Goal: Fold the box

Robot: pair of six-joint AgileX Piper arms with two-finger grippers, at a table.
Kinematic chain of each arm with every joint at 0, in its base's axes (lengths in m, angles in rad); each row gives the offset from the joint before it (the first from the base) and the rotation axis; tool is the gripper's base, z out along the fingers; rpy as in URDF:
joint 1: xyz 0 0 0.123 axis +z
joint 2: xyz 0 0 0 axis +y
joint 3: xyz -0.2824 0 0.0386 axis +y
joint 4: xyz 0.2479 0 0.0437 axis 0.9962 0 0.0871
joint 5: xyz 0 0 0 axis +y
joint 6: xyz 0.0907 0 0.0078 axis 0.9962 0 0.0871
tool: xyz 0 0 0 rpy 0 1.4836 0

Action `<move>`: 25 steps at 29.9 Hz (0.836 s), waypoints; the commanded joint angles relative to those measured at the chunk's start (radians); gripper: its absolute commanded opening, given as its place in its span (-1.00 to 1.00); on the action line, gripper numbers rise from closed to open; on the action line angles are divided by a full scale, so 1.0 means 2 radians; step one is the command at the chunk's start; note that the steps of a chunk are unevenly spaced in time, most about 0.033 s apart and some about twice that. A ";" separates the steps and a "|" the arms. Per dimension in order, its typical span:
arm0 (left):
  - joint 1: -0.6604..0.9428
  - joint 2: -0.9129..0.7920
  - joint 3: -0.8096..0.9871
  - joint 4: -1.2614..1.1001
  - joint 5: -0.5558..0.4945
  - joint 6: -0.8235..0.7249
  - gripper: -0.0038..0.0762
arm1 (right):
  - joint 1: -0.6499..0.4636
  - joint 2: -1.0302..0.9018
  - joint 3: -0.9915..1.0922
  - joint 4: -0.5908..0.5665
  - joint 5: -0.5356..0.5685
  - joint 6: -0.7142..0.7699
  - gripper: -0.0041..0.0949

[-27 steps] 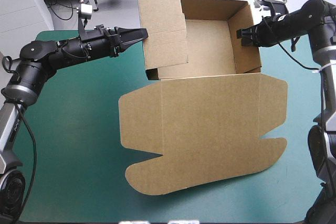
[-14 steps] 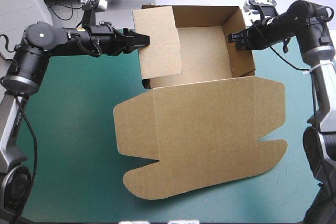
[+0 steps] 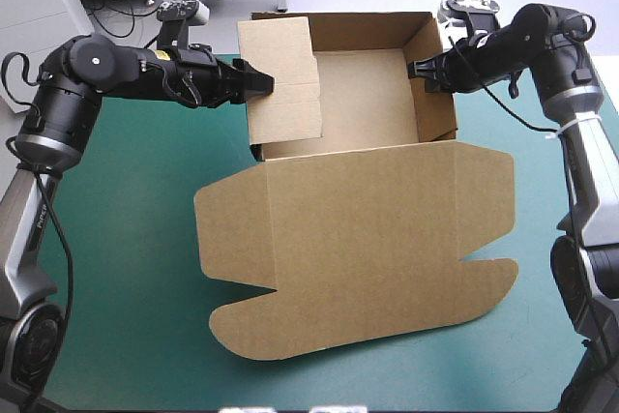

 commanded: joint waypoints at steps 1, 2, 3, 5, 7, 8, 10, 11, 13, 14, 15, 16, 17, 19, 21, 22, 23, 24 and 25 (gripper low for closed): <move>-0.014 -0.011 -0.032 0.028 0.003 -0.031 0.20 | 0.009 -0.027 -0.016 0.027 -0.043 0.025 -0.93; -0.016 -0.006 -0.038 0.037 0.011 -0.037 0.20 | 0.009 -0.027 -0.016 0.030 -0.044 0.026 -0.93; -0.019 -0.002 -0.044 0.045 0.023 -0.043 0.20 | 0.009 -0.027 -0.016 0.031 -0.044 0.027 -0.93; -0.023 0.007 -0.053 0.065 0.039 -0.053 0.20 | 0.009 -0.027 -0.016 0.031 -0.044 0.030 -0.93; -0.028 0.014 -0.063 0.072 0.045 -0.065 0.20 | 0.009 -0.027 -0.016 0.030 -0.040 0.030 -0.93; -0.029 0.017 -0.068 0.074 0.045 -0.070 0.20 | 0.009 -0.027 -0.016 0.030 -0.039 0.030 -0.93; -0.032 0.026 -0.084 0.079 0.049 -0.078 0.20 | 0.009 -0.027 -0.016 0.031 -0.037 0.030 -0.93; -0.032 0.033 -0.094 0.081 0.057 -0.083 0.20 | 0.009 -0.026 -0.016 0.032 -0.037 0.032 -0.93; -0.032 0.047 -0.115 0.088 0.080 -0.092 0.18 | 0.009 -0.026 -0.016 0.031 -0.037 0.036 -0.93; -0.032 0.054 -0.126 0.095 0.091 -0.098 0.17 | 0.009 -0.026 -0.016 0.031 -0.035 0.036 -0.93; -0.032 0.061 -0.135 0.105 0.100 -0.108 0.15 | 0.010 -0.026 -0.016 0.030 -0.034 0.036 -0.93; -0.033 0.066 -0.144 0.114 0.100 -0.115 0.14 | 0.014 -0.026 -0.016 0.025 -0.031 0.036 -0.93; -0.035 0.070 -0.153 0.120 0.100 -0.117 0.13 | 0.017 -0.025 -0.016 0.015 -0.028 0.038 -0.92; -0.041 0.078 -0.167 0.128 0.100 -0.123 0.13 | 0.032 -0.023 -0.016 -0.017 -0.023 0.046 -0.92; -0.052 0.084 -0.178 0.144 0.100 -0.123 0.13 | 0.046 -0.020 -0.016 -0.042 -0.023 0.053 -0.92; -0.058 0.087 -0.178 0.154 0.100 -0.123 0.13 | 0.055 -0.019 -0.017 -0.053 -0.023 0.059 -0.92; -0.063 0.088 -0.177 0.164 0.100 -0.123 0.13 | 0.060 -0.018 -0.017 -0.060 -0.024 0.066 -0.92; -0.067 0.091 -0.177 0.178 0.100 -0.124 0.12 | 0.064 -0.015 -0.017 -0.068 -0.027 0.072 -0.92; -0.074 0.093 -0.177 0.199 0.100 -0.126 0.09 | 0.069 -0.014 -0.017 -0.073 -0.027 0.075 -0.92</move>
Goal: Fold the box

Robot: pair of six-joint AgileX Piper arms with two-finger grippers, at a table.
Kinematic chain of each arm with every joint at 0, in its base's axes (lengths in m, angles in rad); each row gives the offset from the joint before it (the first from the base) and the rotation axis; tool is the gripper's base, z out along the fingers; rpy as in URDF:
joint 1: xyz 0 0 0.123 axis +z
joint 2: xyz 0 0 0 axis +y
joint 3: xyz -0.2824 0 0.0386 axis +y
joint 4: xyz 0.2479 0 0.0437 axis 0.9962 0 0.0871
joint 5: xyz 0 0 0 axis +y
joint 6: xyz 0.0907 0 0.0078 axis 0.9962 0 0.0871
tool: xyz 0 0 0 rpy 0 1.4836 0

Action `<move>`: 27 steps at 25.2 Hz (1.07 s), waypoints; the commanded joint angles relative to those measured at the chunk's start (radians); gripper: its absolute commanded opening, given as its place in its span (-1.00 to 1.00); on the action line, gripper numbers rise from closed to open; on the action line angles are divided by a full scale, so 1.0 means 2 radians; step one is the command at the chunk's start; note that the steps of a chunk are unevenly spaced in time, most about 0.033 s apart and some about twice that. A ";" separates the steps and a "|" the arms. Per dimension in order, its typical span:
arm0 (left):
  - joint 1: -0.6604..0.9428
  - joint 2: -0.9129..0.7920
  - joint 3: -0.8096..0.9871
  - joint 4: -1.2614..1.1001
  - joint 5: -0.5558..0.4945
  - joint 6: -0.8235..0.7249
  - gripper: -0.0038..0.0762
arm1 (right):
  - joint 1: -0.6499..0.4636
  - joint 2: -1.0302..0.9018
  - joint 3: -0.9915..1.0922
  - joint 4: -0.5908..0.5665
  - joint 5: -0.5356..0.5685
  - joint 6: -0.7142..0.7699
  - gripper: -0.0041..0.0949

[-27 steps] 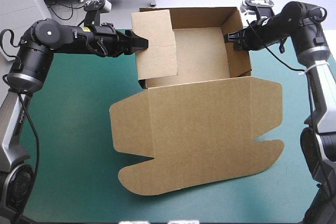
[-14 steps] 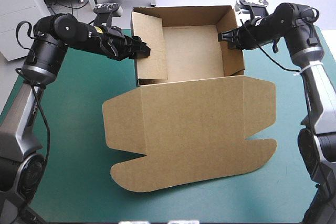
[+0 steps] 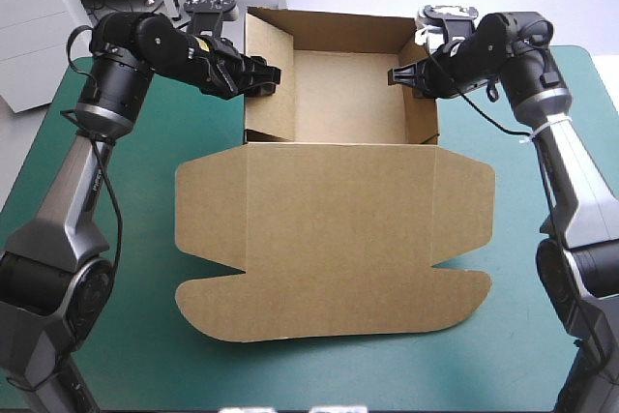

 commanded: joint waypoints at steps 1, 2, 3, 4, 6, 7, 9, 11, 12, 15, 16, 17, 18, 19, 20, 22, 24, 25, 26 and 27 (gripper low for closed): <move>-0.022 -0.017 -0.015 0.031 0.019 -0.008 0.06 | 0.017 -0.024 -0.017 0.001 -0.017 0.011 -0.92; -0.025 -0.017 -0.015 0.046 0.019 -0.009 0.03 | 0.021 -0.023 -0.017 -0.005 -0.017 0.015 -0.92; -0.026 -0.015 -0.015 0.060 0.019 -0.013 -0.01 | 0.021 -0.022 -0.017 -0.009 -0.017 0.020 -0.92; -0.026 -0.014 -0.015 0.068 0.019 -0.016 -0.05 | 0.021 -0.021 -0.017 -0.012 -0.017 0.023 -0.92; -0.026 -0.011 -0.015 0.080 0.019 -0.017 -0.13 | 0.021 -0.018 -0.017 -0.014 -0.014 0.027 -0.92; -0.026 -0.009 -0.013 0.086 0.019 -0.016 -0.16 | 0.021 -0.018 -0.017 -0.018 -0.009 0.029 -0.92; -0.026 -0.003 -0.012 0.093 0.019 -0.016 -0.19 | 0.025 -0.014 -0.017 -0.030 -0.005 0.036 -0.92; -0.026 0.004 -0.012 0.093 0.019 -0.016 -0.19 | 0.025 -0.011 -0.017 -0.039 0.003 0.039 -0.92; -0.026 0.008 -0.012 0.093 0.019 -0.018 -0.20 | 0.027 -0.008 -0.017 -0.041 0.008 0.038 -0.92; -0.026 0.019 -0.012 0.093 0.019 -0.020 -0.25 | 0.030 -0.001 -0.017 -0.056 0.022 0.046 -0.92; -0.026 0.027 -0.012 0.092 0.019 -0.020 -0.33 | 0.031 0.005 -0.017 -0.055 0.025 0.046 -0.92; -0.026 0.031 -0.012 0.092 0.019 -0.020 -0.38 | 0.031 0.009 -0.017 -0.054 0.026 0.048 -0.92; -0.026 0.037 -0.012 0.093 0.019 -0.020 -0.51 | 0.031 0.016 -0.017 -0.055 0.028 0.048 -0.92; -0.026 0.041 -0.012 0.093 0.019 -0.020 -0.57 | 0.031 0.019 -0.017 -0.056 0.029 0.048 -0.92; -0.026 0.050 -0.012 0.099 0.019 -0.022 -0.67 | 0.031 0.026 -0.017 -0.056 0.029 0.048 -0.92; -0.026 0.065 -0.012 0.101 0.019 -0.033 -0.84 | 0.031 0.037 -0.017 -0.057 0.029 0.048 -0.92; -0.026 0.076 -0.012 0.101 0.019 -0.033 -0.97 | 0.031 0.046 -0.017 -0.057 0.029 0.048 -0.92; -0.026 0.078 -0.012 0.101 0.019 -0.033 -0.98 | 0.031 0.052 -0.017 -0.057 0.029 0.048 -0.92; -0.026 0.088 -0.012 0.102 0.019 -0.033 -0.98 | 0.032 0.058 -0.017 -0.057 0.029 0.048 -0.92; -0.026 0.096 -0.012 0.104 0.019 -0.037 -0.98 | 0.035 0.064 -0.017 -0.063 0.029 0.048 -0.92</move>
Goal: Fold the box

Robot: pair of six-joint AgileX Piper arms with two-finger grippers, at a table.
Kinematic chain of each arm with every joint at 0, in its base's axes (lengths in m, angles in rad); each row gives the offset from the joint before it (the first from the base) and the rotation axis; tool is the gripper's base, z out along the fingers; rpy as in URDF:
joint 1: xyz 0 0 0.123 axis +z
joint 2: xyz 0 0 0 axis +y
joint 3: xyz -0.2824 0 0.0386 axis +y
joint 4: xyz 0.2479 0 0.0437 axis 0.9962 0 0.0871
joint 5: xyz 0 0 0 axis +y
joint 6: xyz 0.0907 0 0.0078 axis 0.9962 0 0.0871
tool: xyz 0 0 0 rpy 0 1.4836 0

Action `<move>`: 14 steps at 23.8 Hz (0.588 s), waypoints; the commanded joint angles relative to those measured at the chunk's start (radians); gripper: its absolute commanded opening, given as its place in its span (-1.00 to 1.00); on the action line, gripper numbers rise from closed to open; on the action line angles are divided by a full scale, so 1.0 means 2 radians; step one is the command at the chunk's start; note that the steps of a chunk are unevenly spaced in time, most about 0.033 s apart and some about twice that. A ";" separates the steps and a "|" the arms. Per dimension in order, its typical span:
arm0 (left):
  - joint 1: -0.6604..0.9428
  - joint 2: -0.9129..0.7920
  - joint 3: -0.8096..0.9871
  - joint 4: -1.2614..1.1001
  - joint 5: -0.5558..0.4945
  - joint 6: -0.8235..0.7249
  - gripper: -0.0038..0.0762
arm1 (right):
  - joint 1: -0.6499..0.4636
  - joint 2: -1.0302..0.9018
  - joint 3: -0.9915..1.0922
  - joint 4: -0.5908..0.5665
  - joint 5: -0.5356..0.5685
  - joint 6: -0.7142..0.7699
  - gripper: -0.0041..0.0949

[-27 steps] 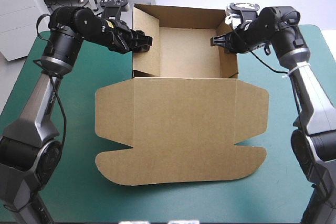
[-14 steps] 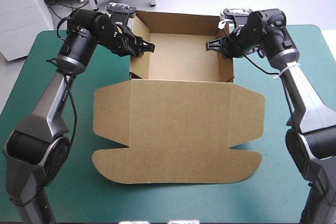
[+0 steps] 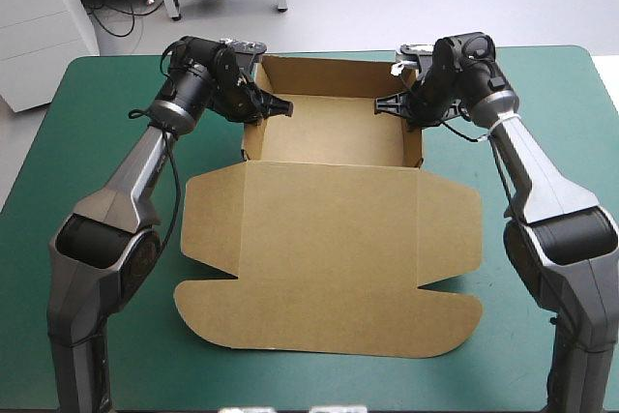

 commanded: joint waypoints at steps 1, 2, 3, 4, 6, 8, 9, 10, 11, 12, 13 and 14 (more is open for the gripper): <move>-0.004 -0.012 -0.014 -0.022 0.023 0.011 -0.98 | 0.012 -0.009 -0.017 -0.009 0.000 -0.016 -0.92; -0.004 -0.005 -0.014 -0.022 0.023 0.006 -0.98 | 0.017 -0.003 -0.017 -0.018 0.000 -0.016 -0.92; -0.004 0.003 -0.014 -0.022 0.023 0.005 -0.98 | 0.022 0.002 -0.017 -0.027 -0.002 -0.016 -0.92; -0.004 0.006 -0.014 -0.022 0.022 0.005 -0.98 | 0.025 0.007 -0.017 -0.027 -0.006 -0.014 -0.92; -0.004 0.015 -0.014 -0.009 0.011 0.001 -0.98 | 0.026 0.016 -0.017 -0.027 -0.010 -0.009 -0.92; -0.004 0.015 -0.014 0.003 -0.007 -0.007 -0.98 | 0.026 0.023 -0.018 -0.027 -0.007 -0.009 -0.92; -0.004 0.015 -0.014 0.009 -0.014 -0.008 -0.98 | 0.026 0.025 -0.018 -0.027 -0.006 -0.009 -0.92; -0.004 0.015 -0.014 0.014 -0.019 -0.011 -0.98 | 0.026 0.026 -0.018 -0.027 -0.006 -0.009 -0.92; -0.004 0.016 -0.014 0.019 -0.024 -0.012 -0.98 | 0.026 0.026 -0.018 -0.027 -0.006 -0.009 -0.92; -0.004 0.017 -0.014 0.019 -0.030 -0.013 -0.98 | 0.026 0.027 -0.018 -0.027 -0.007 -0.009 -0.92; -0.004 0.017 -0.014 0.027 -0.032 -0.018 -0.98 | 0.026 0.027 -0.018 -0.027 -0.008 -0.009 -0.92; -0.004 0.019 -0.014 0.038 -0.036 -0.024 -0.98 | 0.026 0.027 -0.018 -0.027 -0.008 -0.009 -0.92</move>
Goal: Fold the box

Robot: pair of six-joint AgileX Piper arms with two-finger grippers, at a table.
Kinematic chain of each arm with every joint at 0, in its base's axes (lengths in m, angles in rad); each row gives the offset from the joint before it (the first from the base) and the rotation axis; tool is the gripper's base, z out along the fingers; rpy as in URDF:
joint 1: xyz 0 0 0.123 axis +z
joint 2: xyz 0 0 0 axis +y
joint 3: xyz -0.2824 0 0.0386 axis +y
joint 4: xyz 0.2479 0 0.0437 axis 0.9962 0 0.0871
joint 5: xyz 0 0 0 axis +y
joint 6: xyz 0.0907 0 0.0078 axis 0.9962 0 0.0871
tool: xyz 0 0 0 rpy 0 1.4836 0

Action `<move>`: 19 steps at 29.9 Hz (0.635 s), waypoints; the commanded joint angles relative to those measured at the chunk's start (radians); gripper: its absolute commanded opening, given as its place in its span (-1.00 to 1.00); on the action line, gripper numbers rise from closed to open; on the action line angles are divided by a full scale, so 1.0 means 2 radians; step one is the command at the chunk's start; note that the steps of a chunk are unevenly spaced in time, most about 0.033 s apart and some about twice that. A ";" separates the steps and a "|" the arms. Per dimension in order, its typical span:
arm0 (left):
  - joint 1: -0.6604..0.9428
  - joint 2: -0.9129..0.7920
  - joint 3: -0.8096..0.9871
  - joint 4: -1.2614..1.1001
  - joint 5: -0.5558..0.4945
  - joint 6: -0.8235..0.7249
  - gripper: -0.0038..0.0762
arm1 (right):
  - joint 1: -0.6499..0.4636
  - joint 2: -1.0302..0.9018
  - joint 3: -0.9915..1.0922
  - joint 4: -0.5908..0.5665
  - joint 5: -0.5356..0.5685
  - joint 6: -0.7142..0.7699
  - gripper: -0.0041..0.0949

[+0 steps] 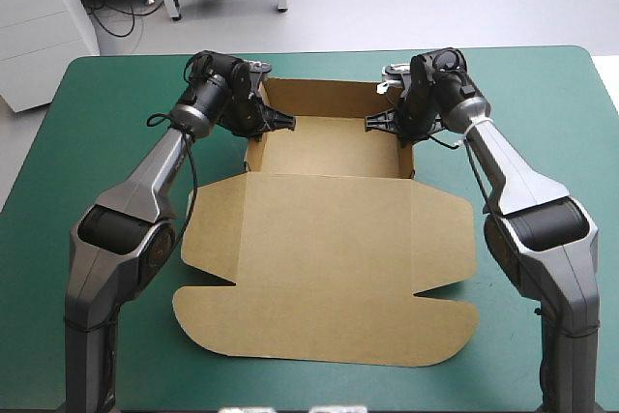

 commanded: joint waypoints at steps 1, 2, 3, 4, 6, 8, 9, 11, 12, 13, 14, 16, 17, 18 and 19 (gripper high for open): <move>-0.004 -0.031 -0.015 0.023 -0.037 0.001 -0.98 | 0.006 -0.024 -0.014 0.003 -0.007 -0.020 -0.92; -0.004 -0.029 -0.015 0.023 -0.039 0.001 -0.98 | 0.006 -0.024 -0.014 0.003 -0.006 -0.021 -0.92; -0.004 -0.028 -0.015 0.024 -0.041 0.001 -0.98 | 0.006 -0.024 -0.014 0.003 -0.005 -0.021 -0.92; -0.004 -0.028 -0.015 0.025 -0.045 -0.001 -0.98 | 0.006 -0.024 -0.014 0.003 -0.004 -0.022 -0.92; -0.004 -0.028 -0.015 0.031 -0.048 -0.005 -0.98 | 0.006 -0.024 -0.014 0.003 -0.003 -0.026 -0.92; -0.004 -0.028 -0.015 0.040 -0.047 -0.005 -0.98 | 0.006 -0.024 -0.014 0.003 -0.001 -0.028 -0.92; -0.004 -0.028 -0.015 0.042 -0.043 -0.005 -0.98 | 0.006 -0.024 -0.014 0.003 0.001 -0.030 -0.91; -0.003 -0.028 -0.015 0.044 -0.037 -0.005 -0.98 | 0.006 -0.024 -0.014 0.003 0.001 -0.031 -0.86; -0.003 -0.028 -0.015 0.044 -0.036 -0.005 -0.96 | 0.006 -0.024 -0.014 0.006 0.001 -0.031 -0.82; -0.003 -0.028 -0.015 0.044 -0.035 -0.005 -0.93 | 0.006 -0.024 -0.014 0.007 0.001 -0.031 -0.76; -0.003 -0.028 -0.015 0.044 -0.034 -0.005 -0.89 | 0.006 -0.024 -0.014 0.007 0.001 -0.031 -0.71; -0.003 -0.028 -0.015 0.041 -0.032 -0.005 -0.72 | 0.006 -0.024 -0.014 0.011 0.001 -0.031 -0.56; -0.003 -0.028 -0.015 0.041 -0.031 -0.005 -0.63 | 0.006 -0.024 -0.014 0.013 0.001 -0.031 -0.48; -0.003 -0.028 -0.015 0.041 -0.029 -0.005 -0.46 | 0.006 -0.025 -0.014 0.013 0.001 -0.031 -0.38; -0.003 -0.028 -0.015 0.041 -0.028 -0.005 -0.34 | 0.006 -0.025 -0.014 0.015 0.001 -0.031 -0.27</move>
